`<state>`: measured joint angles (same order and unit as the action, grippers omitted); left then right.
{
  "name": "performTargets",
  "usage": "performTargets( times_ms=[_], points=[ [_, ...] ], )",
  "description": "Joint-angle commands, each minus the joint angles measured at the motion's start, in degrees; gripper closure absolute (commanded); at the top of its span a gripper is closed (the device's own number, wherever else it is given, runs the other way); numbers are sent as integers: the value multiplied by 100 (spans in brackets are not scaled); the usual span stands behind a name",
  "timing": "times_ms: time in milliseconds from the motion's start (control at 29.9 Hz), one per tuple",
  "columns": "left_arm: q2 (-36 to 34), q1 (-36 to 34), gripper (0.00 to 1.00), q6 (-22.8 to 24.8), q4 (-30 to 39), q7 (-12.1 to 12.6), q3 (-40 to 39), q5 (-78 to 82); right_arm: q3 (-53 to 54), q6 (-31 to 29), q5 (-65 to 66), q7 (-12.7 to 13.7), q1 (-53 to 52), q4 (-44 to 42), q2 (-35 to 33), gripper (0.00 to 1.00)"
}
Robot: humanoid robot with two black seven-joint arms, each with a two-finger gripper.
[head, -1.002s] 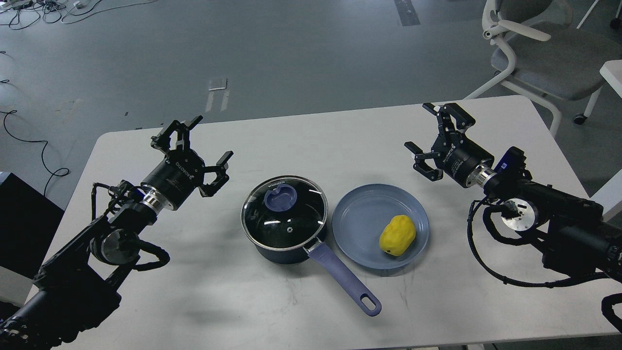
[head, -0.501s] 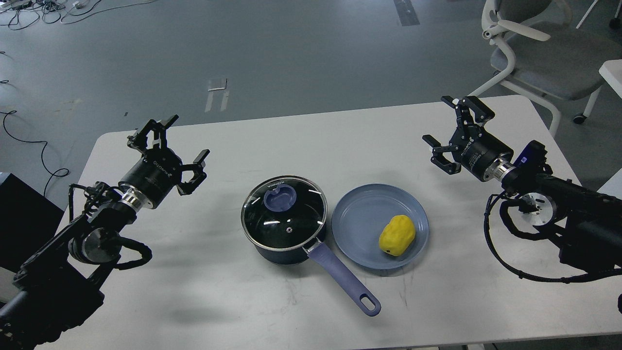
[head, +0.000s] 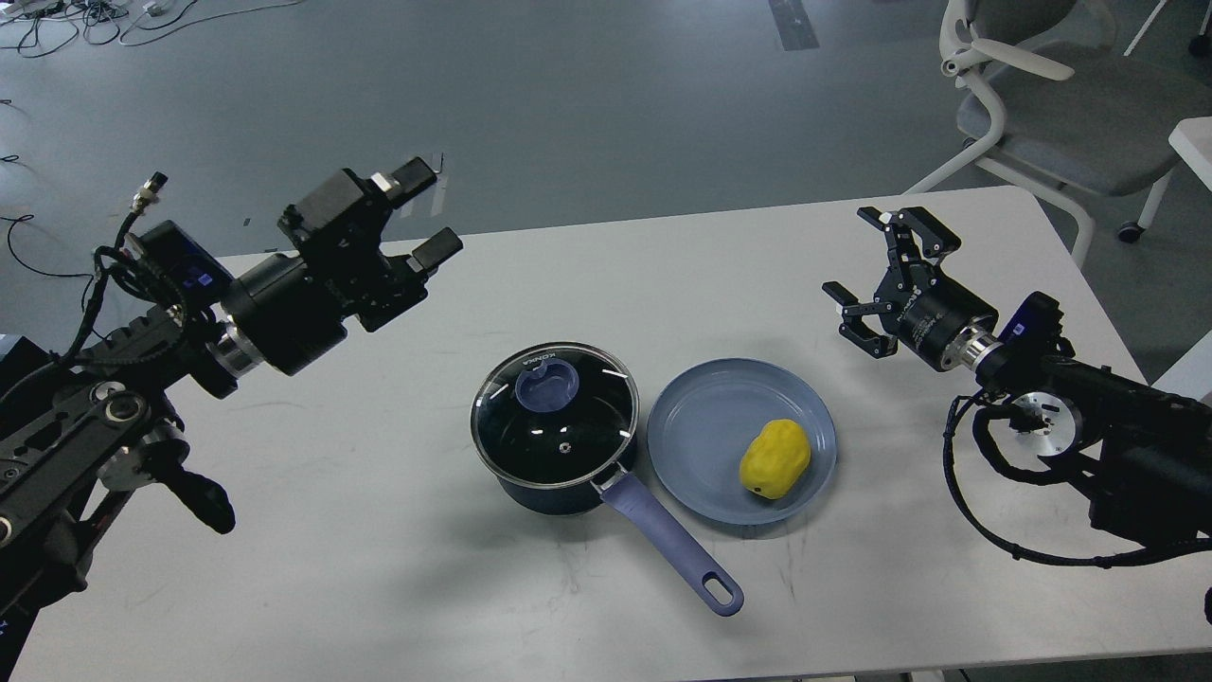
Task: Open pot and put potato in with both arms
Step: 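Move the left gripper toward the blue knob of the glass lid, then grasp the blue lid knob with the left gripper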
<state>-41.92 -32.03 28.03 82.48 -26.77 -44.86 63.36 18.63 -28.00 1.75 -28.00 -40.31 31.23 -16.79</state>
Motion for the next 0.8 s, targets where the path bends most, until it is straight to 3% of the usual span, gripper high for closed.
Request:
performTargets(
  times_ms=[0, 301, 501, 768],
  points=[
    [26, 12, 2, -313, 461, -91, 73, 2156, 9, 0, 1, 0, 5, 6, -26, 0],
    [201, 92, 2, -1238, 384, -123, 609, 5475, -9, 0, 10, 0, 5, 6, -8, 0],
    [447, 109, 2, -1431, -161, -123, 741, 5995, -9, 0, 10, 0, -4, -3, 1, 0],
    [623, 109, 2, -1431, -329, -123, 741, 6127, -9, 0, 10, 0, -4, -3, 1, 0]
  ],
)
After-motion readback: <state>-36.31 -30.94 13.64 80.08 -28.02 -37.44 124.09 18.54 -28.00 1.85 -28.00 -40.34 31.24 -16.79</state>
